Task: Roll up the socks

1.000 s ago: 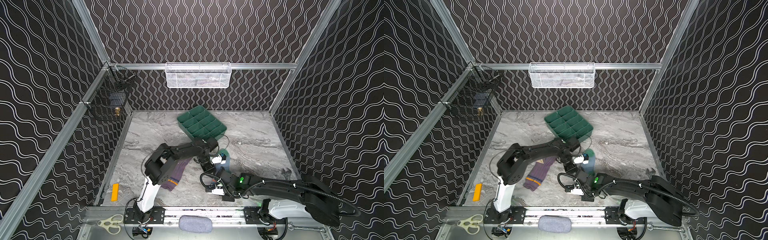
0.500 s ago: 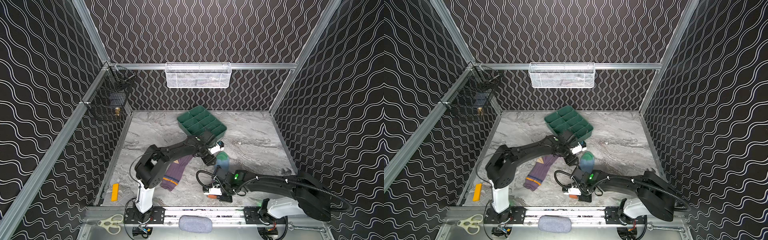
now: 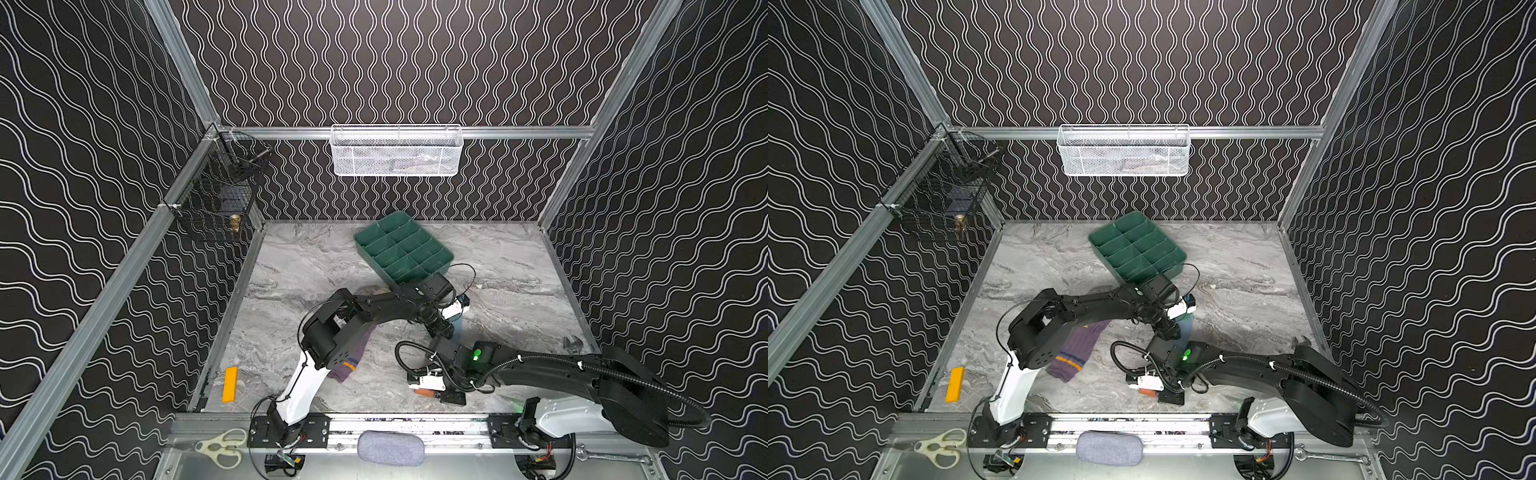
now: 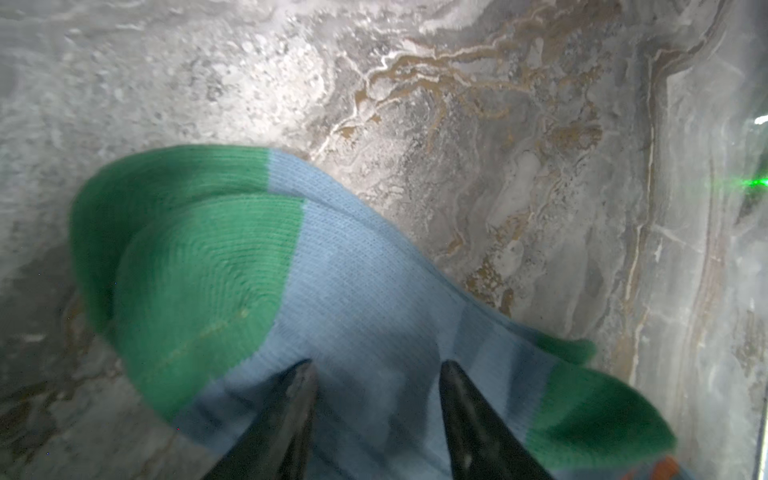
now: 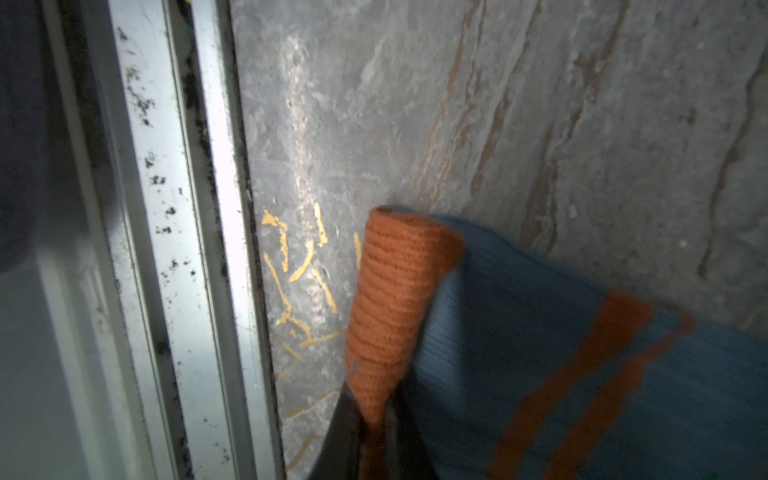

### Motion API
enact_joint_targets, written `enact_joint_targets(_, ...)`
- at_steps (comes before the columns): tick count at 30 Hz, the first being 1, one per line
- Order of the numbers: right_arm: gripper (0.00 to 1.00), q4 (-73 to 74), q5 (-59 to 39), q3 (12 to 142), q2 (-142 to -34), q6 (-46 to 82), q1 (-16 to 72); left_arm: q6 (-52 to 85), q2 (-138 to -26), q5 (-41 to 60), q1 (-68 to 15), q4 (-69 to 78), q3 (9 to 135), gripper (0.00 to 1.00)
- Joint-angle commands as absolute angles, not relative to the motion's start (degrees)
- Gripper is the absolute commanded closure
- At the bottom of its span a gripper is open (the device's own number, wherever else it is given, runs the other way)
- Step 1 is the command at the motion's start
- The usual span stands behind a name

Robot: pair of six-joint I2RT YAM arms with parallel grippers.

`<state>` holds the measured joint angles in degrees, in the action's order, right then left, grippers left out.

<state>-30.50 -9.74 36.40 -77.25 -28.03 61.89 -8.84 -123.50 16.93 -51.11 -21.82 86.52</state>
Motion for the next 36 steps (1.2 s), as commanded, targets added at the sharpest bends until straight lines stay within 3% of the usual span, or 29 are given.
enact_joint_targets(1, 1.00, -29.20, -12.27, 37.74, -78.98, -27.79, 61.96, -4.30, -121.59, 8.10, -48.15, -25.67, 80.93, 0.46)
enact_joint_targets(17, 1.00, -27.83, -19.21, 47.31, -91.34, -30.47, 62.06, -2.82, -107.49, 1.32, -39.33, -28.48, 65.16, 0.45)
enact_joint_targets(23, 1.00, -31.67, -20.04, 48.74, -93.84, -30.81, 61.74, -3.21, -105.69, 2.03, -37.73, -28.74, 66.13, 0.43)
enact_joint_targets(25, 1.00, -31.72, -20.36, 48.69, -93.71, -30.65, 61.45, -4.60, -105.20, 3.49, -37.58, -29.08, 67.37, 0.40)
enact_joint_targets(28, 1.00, -32.33, -20.99, 49.65, -94.53, -30.64, 60.95, -6.47, -103.67, 5.18, -37.47, -29.44, 68.64, 0.21)
enact_joint_targets(36, 1.00, -34.60, -21.76, 53.19, -98.20, -31.05, 59.74, -9.38, -95.15, 6.47, -37.00, -29.94, 69.79, 0.19)
